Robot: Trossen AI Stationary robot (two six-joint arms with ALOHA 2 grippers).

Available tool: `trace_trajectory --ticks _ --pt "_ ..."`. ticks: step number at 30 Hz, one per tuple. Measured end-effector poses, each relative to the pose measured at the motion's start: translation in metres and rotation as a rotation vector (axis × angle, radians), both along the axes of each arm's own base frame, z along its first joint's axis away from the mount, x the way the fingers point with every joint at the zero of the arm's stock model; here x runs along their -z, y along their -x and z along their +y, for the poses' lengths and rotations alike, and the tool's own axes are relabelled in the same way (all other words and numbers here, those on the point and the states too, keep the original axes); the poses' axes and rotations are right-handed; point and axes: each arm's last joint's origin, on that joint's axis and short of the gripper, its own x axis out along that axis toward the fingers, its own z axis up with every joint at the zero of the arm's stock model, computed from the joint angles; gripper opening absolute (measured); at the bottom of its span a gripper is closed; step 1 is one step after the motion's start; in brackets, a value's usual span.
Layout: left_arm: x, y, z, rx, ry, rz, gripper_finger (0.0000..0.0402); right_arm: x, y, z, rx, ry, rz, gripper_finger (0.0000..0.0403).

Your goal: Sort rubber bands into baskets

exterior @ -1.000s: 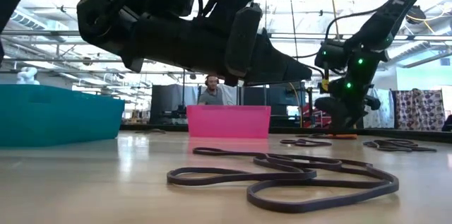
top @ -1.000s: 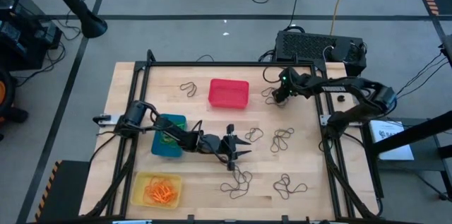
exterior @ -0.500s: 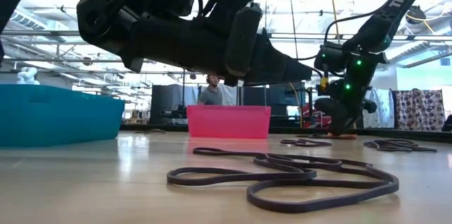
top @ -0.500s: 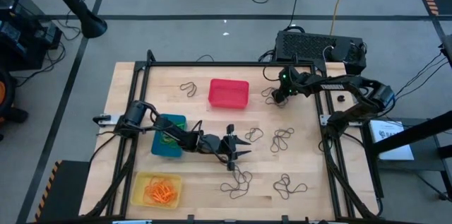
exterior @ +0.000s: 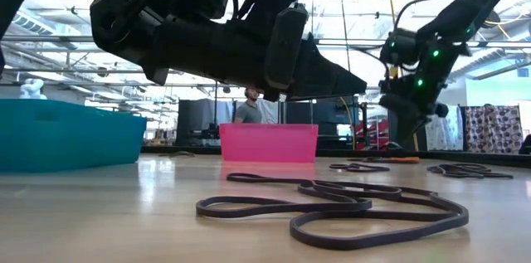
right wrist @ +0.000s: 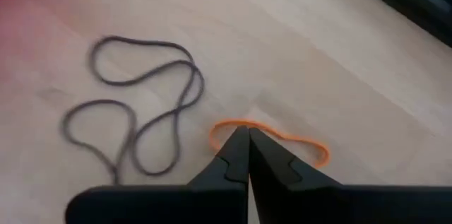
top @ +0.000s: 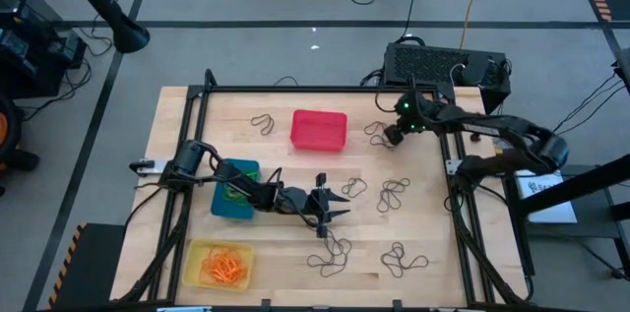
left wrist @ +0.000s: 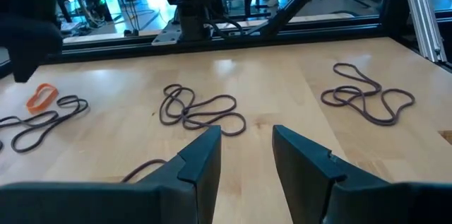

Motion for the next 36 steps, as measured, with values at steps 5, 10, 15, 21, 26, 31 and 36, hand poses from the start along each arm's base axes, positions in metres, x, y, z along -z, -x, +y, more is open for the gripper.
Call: trace_trajectory --ticks 5,10,15,21,26,31,36 --pt "0.000 0.000 0.000 0.000 0.000 0.000 0.0136 -0.011 0.003 0.007 0.019 0.002 -0.043 0.0003" --pt "0.000 0.000 0.000 -0.006 0.034 -0.002 0.0136 -0.004 0.001 0.005 0.032 -0.020 -0.029 0.0019" --pt "0.000 0.000 0.000 -0.008 0.048 -0.004 0.0136 0.004 -0.003 0.001 0.026 -0.033 -0.006 0.0052" --pt "-0.001 0.000 0.000 -0.008 0.048 -0.004 0.0136 0.014 -0.008 -0.001 -0.017 -0.075 -0.007 0.0117" --pt "0.000 0.000 0.000 -0.008 0.048 -0.001 0.0136 0.017 -0.009 -0.003 -0.021 -0.080 -0.003 0.0164" --pt "0.000 0.000 0.000 -0.008 0.047 0.002 0.0136 0.023 -0.010 -0.004 -0.020 -0.098 0.014 0.0189" --pt "0.000 0.000 0.000 -0.009 0.047 0.003 0.0136 0.031 -0.014 -0.007 -0.012 -0.109 0.019 0.0178"
